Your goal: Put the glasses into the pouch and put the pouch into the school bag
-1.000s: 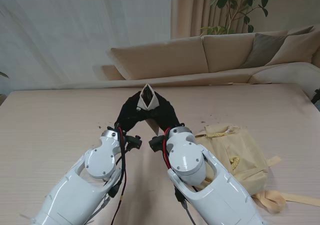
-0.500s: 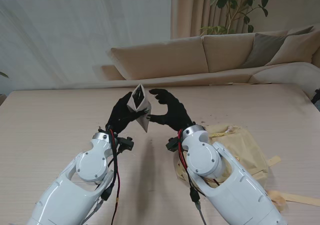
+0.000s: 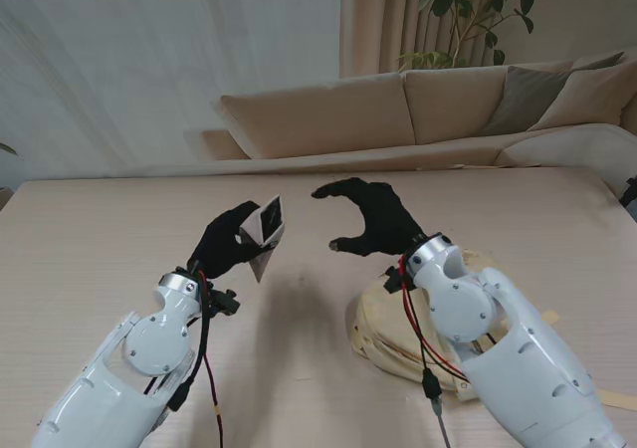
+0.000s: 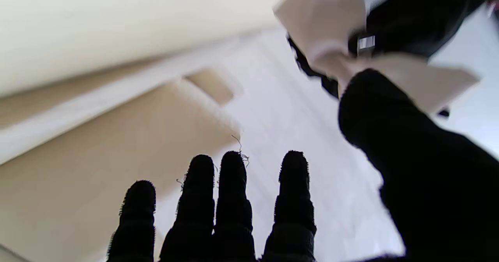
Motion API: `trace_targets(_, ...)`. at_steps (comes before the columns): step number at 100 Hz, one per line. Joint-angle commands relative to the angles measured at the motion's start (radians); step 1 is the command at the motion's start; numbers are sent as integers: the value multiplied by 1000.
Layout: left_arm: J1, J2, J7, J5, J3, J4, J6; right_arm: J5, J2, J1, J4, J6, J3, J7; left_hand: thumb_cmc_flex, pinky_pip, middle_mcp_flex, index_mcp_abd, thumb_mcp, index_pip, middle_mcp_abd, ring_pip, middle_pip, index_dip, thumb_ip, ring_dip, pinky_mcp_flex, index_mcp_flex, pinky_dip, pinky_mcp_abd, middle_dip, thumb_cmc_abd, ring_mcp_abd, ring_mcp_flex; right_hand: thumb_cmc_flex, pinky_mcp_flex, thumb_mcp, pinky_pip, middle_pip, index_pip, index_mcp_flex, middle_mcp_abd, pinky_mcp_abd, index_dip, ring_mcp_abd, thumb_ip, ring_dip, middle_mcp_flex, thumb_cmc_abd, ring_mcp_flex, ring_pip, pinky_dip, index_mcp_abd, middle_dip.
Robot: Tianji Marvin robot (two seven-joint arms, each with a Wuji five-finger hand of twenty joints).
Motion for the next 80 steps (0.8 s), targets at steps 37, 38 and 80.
trace_targets(37,24,17,-53,-49,-13,4,-9,-388,108,-296,-118,-94,299,103,4,40,29,-87,50,124,-4,5,17,8,55,17,-2,61,19,7,5,81,6,26,-155,7,-81,-234,-66,-118,-103,34,13,-5,2,-13,-42,-91,41,-54,-118,105,195,-39)
trace_targets(38,23,17,-54,-48,-13,4,-8,-392,107,-304,-119,-92,303,91,4,40,26,-88,49,124,-5,5,15,8,55,17,-2,61,19,6,4,81,5,25,-147,11,-80,-234,-63,-115,-96,37,17,-4,6,-12,-41,-84,38,-50,-116,106,197,-38)
trace_targets(80,-10,10,-40,-38,30,12,65,-430,67,-579,-184,10,352,-181,13,39,23,-87,41,121,-5,3,12,6,49,18,-6,60,19,4,6,82,4,23,-151,53,-100,-317,-22,-63,-73,55,26,-18,27,-7,-32,-55,59,-38,-65,195,250,-15)
